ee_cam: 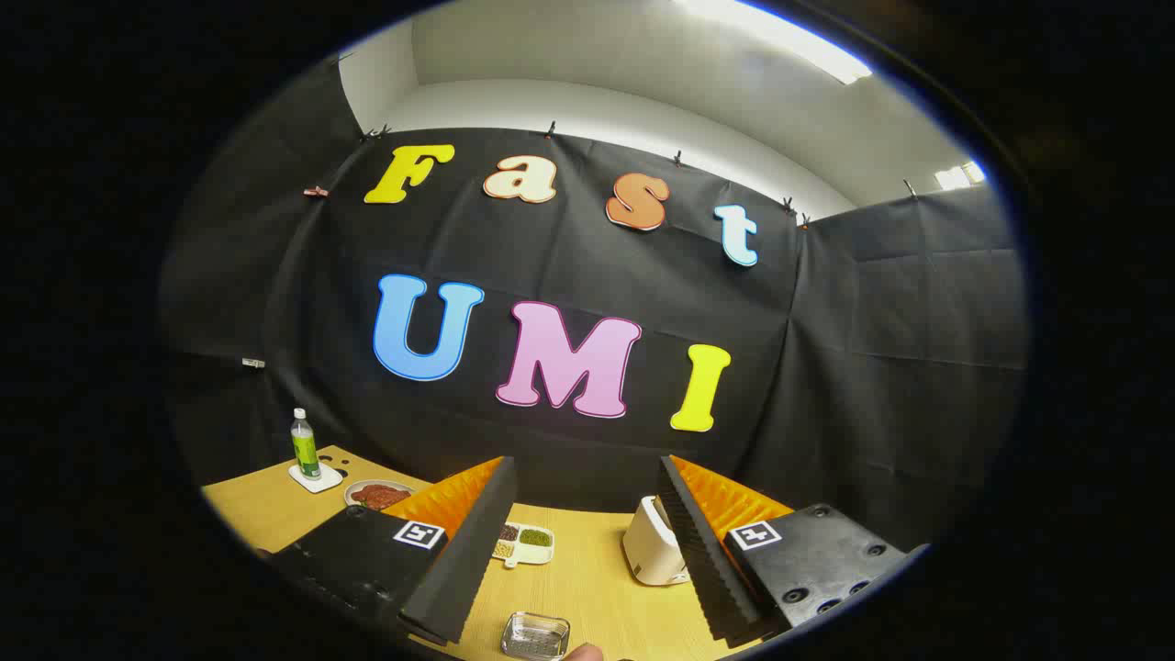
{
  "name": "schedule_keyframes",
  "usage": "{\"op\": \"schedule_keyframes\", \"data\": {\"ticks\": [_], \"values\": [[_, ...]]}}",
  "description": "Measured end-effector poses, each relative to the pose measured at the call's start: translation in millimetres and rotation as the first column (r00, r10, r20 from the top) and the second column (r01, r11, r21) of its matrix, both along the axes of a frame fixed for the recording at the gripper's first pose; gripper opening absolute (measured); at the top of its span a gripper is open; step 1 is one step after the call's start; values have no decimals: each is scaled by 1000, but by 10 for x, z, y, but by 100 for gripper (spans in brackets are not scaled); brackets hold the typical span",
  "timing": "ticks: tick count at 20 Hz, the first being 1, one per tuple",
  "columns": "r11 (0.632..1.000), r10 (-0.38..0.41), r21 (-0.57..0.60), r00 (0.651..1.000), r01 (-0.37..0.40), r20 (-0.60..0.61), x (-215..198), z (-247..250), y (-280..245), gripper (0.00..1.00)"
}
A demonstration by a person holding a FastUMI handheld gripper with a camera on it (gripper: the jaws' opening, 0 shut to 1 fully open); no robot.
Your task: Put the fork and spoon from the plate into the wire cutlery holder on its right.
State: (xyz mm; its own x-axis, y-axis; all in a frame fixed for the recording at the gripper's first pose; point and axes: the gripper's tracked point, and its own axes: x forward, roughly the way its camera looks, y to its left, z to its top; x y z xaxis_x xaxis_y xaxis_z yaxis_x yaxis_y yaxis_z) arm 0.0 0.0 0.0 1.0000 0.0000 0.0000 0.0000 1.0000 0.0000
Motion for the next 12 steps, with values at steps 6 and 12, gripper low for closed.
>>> {"op": "schedule_keyframes", "data": {"ticks": [6, 12], "values": [[1000, 14, 7, 1000, -15, 1, 35, -10, 45, 96], [999, 37, -5, 999, -37, -4, 84, -33, 105, 96]]}}
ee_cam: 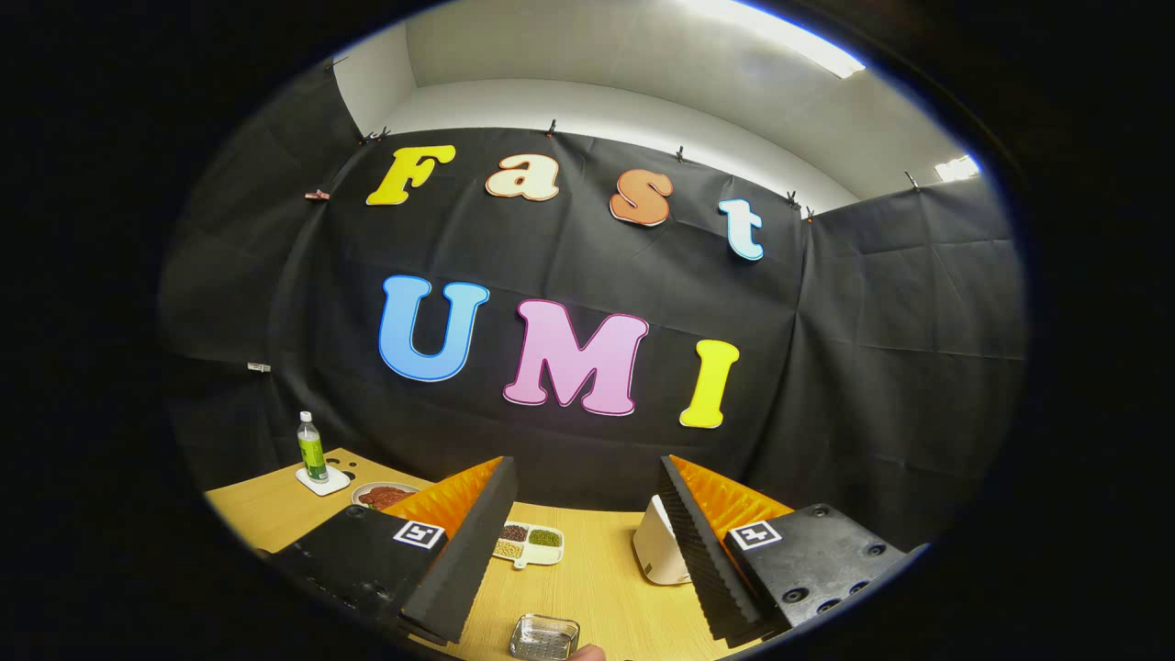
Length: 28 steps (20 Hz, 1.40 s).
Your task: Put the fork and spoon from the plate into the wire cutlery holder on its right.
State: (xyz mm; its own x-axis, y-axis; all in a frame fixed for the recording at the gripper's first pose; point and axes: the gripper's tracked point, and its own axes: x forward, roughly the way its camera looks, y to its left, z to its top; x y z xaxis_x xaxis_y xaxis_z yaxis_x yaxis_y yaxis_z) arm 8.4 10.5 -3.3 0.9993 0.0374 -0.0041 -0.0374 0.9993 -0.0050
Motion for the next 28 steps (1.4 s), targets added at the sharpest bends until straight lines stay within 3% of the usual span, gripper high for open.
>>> {"op": "schedule_keyframes", "data": {"ticks": [6, 10, 13, 17, 20, 23, 28], "values": [[999, -7, 33, 1000, 6, 20, 23, 58, 66, 96], [994, -23, 105, 999, 20, 29, 61, 54, 461, 96], [981, -53, 183, 997, 61, -51, -23, -228, 945, 96], [977, -45, 195, 975, 89, -219, -297, -860, 1650, 96], [978, -19, 187, 926, 96, -376, -627, -1417, 2104, 96], [984, 21, 160, 850, 75, -527, -954, -1964, 2460, 94], [997, 17, 66, 675, 46, -737, -1294, -2732, 2625, 79]]}}
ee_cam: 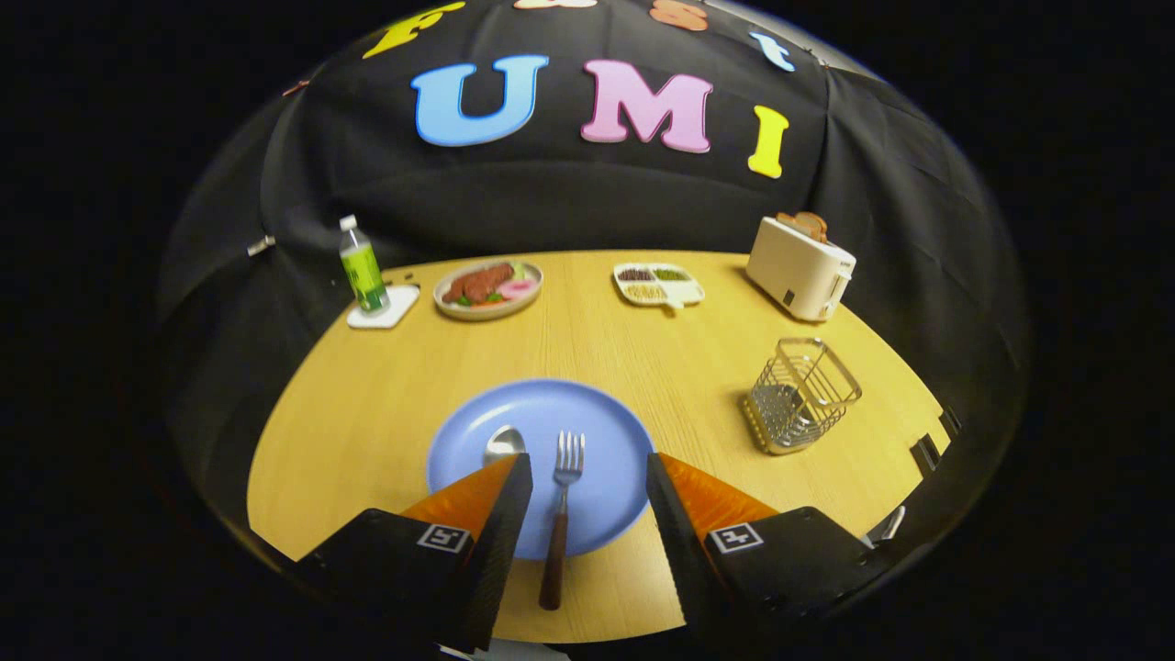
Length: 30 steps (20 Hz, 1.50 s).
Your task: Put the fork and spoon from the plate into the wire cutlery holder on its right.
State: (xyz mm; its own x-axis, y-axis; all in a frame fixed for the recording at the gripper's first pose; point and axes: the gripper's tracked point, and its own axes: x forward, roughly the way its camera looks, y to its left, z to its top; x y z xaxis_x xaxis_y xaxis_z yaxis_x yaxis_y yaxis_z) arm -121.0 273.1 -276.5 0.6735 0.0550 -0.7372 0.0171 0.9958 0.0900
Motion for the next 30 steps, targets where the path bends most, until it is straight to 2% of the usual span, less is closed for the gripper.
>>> {"op": "schedule_keyframes", "data": {"ticks": [4, 5, 8, 10, 11, 14, 16, 17, 19, 25, 30], "values": [[998, 64, 10, 990, -63, -130, -92, -410, 209, 72], [998, 69, 12, 986, -68, -154, -100, -465, 222, 64], [998, 67, 22, 973, -63, -219, -136, -616, 260, 55], [998, 62, 42, 967, -54, -245, -118, -677, 289, 55], [997, 67, 53, 961, -54, -267, -122, -703, 305, 48], [997, 53, 65, 961, -37, -272, -59, -701, 318, 39], [997, 35, 82, 958, -12, -284, -29, -746, 321, 22], [996, 16, 88, 958, 10, -288, -15, -729, 310, 10], [997, 1, 68, 953, 21, -303, -28, -703, 251, 6], [1000, -4, -9, 965, 2, -263, 151, -211, -182, 6], [987, -118, -143, 948, 78, -297, 315, 274, -1026, 6]]}}
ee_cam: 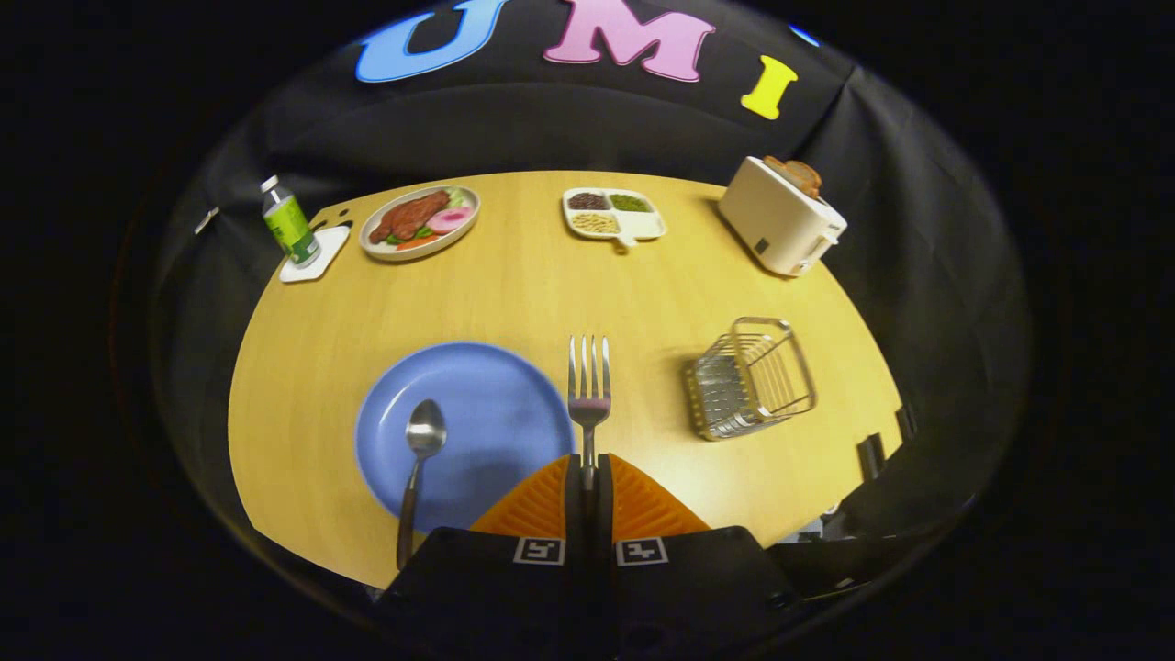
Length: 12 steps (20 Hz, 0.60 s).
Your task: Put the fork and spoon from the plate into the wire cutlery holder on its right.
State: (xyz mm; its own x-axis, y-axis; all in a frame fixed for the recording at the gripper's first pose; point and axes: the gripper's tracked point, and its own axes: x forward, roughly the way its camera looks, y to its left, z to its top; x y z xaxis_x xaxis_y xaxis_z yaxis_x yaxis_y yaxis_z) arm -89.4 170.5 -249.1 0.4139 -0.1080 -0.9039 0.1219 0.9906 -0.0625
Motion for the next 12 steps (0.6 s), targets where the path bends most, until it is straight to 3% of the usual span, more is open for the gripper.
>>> {"op": "schedule_keyframes", "data": {"ticks": [5, 12], "values": [[987, -67, -160, 973, 32, -219, -148, 137, -860, 6], [993, -93, -99, 910, 58, -405, -43, 37, -1251, 5]]}}
